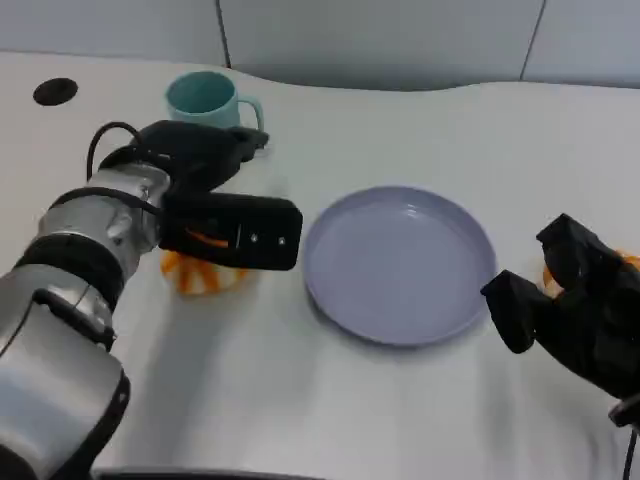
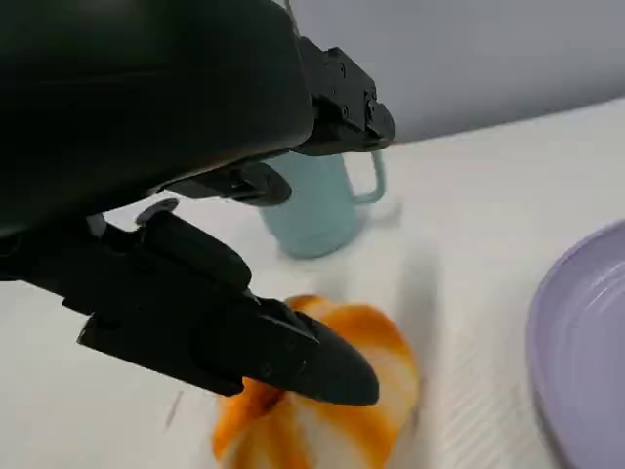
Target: Grasp the bread from the table and place it into the plate.
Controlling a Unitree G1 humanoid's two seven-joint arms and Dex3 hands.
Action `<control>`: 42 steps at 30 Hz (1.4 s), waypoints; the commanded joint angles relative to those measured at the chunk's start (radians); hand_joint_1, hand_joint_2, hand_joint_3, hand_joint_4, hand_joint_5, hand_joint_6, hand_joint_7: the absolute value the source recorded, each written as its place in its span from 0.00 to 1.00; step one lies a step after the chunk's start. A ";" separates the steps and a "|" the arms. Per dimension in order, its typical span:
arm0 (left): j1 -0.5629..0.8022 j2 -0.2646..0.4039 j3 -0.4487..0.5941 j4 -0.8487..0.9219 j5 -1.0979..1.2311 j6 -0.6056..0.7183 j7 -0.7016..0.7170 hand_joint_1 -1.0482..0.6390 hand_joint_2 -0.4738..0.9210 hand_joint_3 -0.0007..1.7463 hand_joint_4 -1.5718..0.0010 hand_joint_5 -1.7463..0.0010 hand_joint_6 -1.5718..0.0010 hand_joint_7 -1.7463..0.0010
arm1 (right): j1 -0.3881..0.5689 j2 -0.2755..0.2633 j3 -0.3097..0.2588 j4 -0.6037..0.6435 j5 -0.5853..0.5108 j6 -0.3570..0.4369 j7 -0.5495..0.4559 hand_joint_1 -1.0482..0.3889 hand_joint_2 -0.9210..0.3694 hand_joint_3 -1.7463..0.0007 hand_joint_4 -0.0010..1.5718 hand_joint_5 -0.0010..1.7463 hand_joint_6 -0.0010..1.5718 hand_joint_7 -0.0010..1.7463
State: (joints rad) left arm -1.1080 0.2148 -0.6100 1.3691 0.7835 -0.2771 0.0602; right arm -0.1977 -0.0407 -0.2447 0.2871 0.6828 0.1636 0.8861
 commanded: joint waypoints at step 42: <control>0.114 -0.017 0.020 0.028 0.015 0.139 0.142 0.54 0.96 0.00 0.49 0.26 0.33 0.92 | 0.020 -0.010 -0.008 -0.051 0.017 0.020 -0.027 0.45 0.06 1.00 0.56 1.00 0.43 1.00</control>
State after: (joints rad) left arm -1.0037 0.1932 -0.5928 1.3944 0.7994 -0.1359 0.1710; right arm -0.1859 -0.0454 -0.2457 0.2487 0.6938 0.1947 0.8618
